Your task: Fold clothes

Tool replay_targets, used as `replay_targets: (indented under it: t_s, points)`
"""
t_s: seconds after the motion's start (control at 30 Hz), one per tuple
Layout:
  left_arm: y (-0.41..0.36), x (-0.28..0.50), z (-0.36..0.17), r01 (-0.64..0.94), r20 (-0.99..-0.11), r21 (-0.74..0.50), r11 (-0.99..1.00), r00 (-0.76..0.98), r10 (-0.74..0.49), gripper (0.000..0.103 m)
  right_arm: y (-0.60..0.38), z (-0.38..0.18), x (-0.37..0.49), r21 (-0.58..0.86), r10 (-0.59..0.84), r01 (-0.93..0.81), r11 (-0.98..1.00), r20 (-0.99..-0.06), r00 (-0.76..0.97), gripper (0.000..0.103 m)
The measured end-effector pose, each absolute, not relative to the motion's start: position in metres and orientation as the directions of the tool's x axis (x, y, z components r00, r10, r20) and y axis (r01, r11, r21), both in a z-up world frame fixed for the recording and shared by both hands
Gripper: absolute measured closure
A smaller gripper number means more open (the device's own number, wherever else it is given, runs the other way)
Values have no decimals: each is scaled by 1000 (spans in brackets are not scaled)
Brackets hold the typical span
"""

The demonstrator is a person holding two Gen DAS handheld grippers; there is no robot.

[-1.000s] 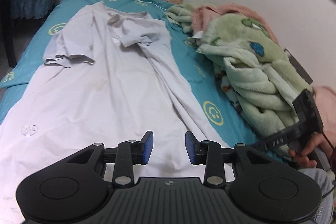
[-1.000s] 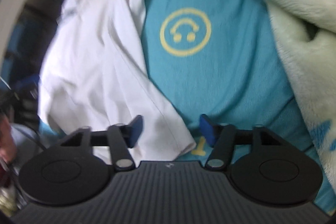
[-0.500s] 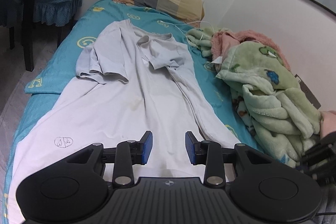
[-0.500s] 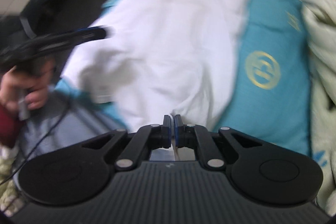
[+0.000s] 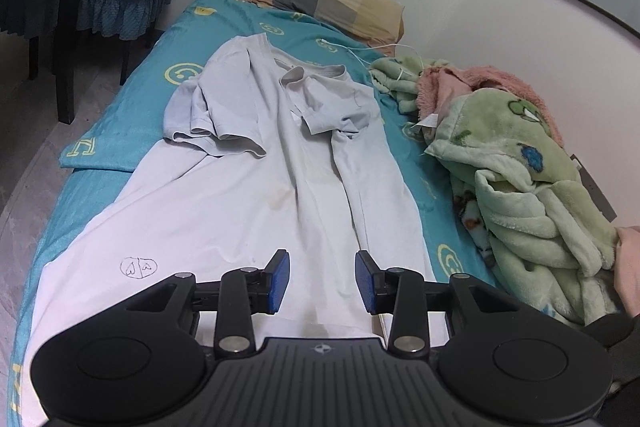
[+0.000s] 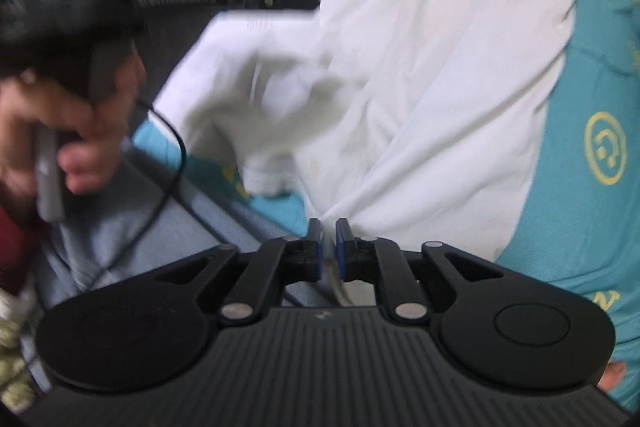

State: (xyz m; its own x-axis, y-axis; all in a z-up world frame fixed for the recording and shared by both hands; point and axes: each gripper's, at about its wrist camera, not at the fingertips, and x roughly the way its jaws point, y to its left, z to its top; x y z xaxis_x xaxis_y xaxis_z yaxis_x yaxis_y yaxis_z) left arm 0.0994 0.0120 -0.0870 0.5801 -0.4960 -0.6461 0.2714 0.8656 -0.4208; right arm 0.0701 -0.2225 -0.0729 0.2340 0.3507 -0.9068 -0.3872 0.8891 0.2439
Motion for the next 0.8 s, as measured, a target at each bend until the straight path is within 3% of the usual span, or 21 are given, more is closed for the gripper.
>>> replay_targets:
  t_s: [0.03, 0.1, 0.33, 0.57, 0.8]
  points:
    - [12, 100, -87, 269, -648, -417, 868, 583, -491, 60, -227, -63, 70, 257, 370, -378, 890, -890, 266, 57]
    - [10, 100, -86, 269, -649, -405, 874, 589, -482, 59, -236, -46, 75, 286, 400, -335, 898, -850, 344, 43]
    - [5, 94, -81, 279, -636, -336, 900, 637, -435, 53, -252, -20, 116, 317, 328, -134, 939, -709, 624, 43]
    - [5, 90, -77, 254, -615, -251, 934, 703, -356, 53, -265, -43, 128, 364, 228, -8, 931, -564, 794, 43]
    - [-2, 89, -69, 249, -588, -209, 946, 741, -325, 53, -281, -63, 116, 299, 125, 61, 952, -565, 816, 43]
